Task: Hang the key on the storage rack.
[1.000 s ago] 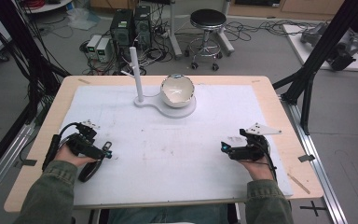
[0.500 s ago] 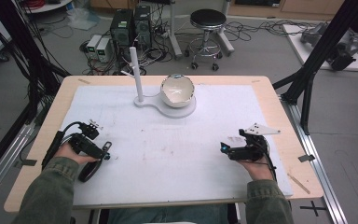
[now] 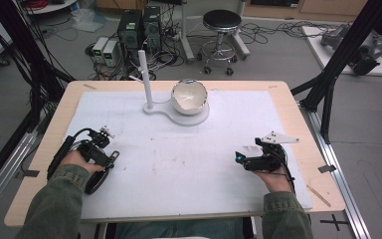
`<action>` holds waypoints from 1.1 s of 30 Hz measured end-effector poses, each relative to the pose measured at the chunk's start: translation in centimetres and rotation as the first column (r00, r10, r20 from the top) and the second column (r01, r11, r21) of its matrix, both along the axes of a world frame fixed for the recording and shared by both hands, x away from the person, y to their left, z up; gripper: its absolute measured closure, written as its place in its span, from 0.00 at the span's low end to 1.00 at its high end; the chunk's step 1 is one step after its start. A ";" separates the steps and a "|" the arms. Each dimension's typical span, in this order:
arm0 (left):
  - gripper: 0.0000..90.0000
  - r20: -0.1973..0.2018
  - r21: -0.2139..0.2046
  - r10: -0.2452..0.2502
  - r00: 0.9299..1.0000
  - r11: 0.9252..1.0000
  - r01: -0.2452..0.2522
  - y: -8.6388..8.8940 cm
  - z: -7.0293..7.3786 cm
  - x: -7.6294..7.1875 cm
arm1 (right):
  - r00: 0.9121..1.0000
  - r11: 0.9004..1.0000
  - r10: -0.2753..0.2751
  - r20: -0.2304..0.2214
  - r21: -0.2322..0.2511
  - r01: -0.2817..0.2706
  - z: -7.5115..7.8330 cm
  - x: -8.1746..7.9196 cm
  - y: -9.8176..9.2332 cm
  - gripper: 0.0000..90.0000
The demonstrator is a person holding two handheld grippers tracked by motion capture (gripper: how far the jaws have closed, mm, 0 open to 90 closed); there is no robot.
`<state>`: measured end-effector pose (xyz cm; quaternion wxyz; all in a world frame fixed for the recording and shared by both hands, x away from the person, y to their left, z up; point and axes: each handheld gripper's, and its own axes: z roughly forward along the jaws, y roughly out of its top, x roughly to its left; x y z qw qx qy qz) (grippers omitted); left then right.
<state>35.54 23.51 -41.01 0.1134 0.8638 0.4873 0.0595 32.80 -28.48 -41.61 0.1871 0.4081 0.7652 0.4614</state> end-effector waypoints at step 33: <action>0.92 -0.005 -0.114 -0.151 0.988 0.982 0.150 -0.2 6.7 1.3 | 1.000 1.000 0.005 0.010 0.014 -0.005 0.2 0.0 -0.3 0.01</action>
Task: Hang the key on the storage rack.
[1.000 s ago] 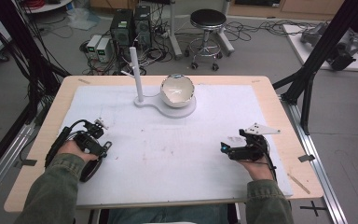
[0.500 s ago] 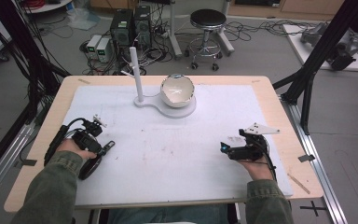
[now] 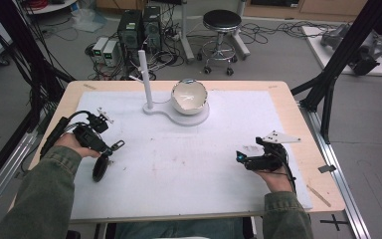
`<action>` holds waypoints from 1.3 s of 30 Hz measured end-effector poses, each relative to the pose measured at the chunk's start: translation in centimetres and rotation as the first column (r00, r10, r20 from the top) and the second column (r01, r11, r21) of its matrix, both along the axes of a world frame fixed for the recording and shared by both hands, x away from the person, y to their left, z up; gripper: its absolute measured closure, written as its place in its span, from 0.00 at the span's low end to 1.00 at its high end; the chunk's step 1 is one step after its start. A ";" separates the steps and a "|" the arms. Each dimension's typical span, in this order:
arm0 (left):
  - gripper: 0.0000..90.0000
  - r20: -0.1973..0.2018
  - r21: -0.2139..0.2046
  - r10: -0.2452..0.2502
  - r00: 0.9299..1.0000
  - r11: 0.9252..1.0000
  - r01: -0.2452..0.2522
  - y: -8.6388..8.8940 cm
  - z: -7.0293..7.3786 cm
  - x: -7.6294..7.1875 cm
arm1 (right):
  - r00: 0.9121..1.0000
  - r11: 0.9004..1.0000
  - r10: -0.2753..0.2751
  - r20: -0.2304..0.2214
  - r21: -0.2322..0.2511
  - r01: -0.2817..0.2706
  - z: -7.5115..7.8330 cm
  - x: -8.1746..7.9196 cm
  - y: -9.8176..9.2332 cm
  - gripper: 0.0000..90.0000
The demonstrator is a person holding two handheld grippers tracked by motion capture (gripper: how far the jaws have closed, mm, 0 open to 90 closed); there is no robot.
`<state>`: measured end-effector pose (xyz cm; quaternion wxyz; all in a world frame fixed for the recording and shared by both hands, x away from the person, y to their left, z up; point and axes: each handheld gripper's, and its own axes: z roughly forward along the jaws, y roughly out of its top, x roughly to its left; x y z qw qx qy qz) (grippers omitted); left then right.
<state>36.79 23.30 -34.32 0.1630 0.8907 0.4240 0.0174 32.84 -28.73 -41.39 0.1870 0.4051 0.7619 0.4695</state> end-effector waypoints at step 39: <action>0.92 0.149 -0.032 -0.016 0.989 0.999 0.021 -1.0 10.7 6.1 | 1.000 1.000 0.000 -0.010 -0.001 0.000 -0.2 0.1 -0.2 0.01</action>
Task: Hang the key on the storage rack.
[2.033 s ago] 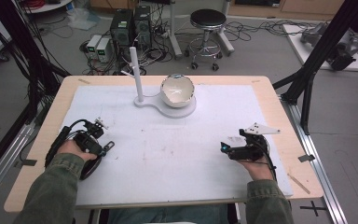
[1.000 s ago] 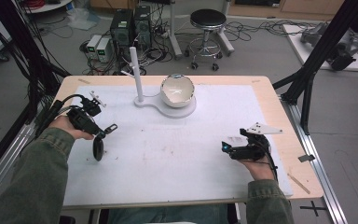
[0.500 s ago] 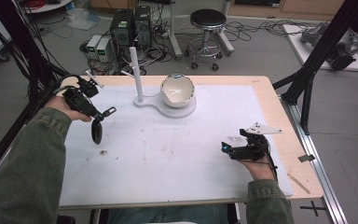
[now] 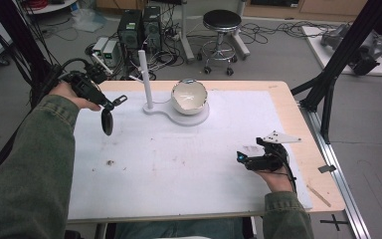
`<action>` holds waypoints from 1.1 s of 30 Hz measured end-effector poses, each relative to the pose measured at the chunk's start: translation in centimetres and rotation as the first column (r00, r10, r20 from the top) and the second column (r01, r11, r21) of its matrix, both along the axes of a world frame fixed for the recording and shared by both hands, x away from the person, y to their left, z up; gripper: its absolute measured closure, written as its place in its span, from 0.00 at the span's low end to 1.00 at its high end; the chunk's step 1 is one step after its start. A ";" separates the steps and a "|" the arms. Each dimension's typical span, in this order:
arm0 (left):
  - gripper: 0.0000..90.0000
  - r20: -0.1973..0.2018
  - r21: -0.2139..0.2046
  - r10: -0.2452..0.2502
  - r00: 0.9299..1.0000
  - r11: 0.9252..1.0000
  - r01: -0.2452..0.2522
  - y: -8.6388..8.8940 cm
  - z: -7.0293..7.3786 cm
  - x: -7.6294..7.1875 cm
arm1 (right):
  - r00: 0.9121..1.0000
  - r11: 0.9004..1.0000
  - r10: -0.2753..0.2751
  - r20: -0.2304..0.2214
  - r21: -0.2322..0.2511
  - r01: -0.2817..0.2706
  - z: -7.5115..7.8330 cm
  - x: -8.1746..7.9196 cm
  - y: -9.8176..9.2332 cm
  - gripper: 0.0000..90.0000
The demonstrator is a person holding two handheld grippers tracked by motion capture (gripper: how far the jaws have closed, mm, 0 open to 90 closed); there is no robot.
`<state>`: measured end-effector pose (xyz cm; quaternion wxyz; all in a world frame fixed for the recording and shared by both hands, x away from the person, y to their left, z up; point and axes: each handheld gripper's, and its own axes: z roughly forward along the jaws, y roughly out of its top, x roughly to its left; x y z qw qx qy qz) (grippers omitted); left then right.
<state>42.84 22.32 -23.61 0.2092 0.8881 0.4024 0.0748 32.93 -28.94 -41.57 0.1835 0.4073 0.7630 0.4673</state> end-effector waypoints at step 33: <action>0.92 0.103 0.036 -0.018 0.995 0.999 0.014 -2.9 4.6 4.2 | 1.000 1.000 0.007 0.004 0.002 -0.007 0.1 -0.1 0.0 0.01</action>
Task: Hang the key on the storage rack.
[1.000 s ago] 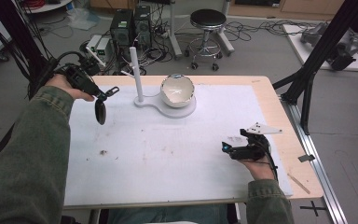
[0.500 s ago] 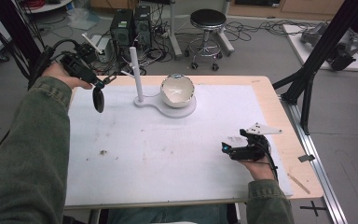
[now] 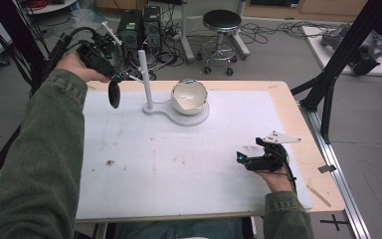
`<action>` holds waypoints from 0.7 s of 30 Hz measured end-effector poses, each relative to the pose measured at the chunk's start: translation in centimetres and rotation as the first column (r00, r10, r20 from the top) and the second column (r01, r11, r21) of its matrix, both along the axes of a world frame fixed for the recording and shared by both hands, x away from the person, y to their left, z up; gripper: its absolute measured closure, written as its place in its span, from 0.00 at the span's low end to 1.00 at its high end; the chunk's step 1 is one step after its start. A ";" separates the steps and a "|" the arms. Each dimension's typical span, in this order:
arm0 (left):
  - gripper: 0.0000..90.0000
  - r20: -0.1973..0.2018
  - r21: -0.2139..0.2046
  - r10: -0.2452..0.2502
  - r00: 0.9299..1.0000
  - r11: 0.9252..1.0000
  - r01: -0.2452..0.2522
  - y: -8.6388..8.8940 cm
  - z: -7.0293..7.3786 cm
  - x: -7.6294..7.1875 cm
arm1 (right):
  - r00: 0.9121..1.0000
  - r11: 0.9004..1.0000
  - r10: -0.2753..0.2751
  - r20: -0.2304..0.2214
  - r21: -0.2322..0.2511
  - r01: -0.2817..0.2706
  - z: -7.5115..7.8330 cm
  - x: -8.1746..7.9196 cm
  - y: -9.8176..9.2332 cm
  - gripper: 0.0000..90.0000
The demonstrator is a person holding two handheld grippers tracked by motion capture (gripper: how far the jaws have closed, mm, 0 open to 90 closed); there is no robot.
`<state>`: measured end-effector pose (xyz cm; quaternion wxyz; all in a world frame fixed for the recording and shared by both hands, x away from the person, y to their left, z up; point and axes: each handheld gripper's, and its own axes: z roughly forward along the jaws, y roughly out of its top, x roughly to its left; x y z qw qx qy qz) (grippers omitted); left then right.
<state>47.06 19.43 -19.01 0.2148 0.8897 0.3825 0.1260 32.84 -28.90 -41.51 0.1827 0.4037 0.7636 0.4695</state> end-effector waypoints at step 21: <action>0.92 -0.008 0.032 0.018 1.000 0.999 -0.017 -2.3 -2.5 2.6 | 1.000 1.000 0.004 -0.005 0.008 -0.004 -0.1 0.1 -0.1 0.01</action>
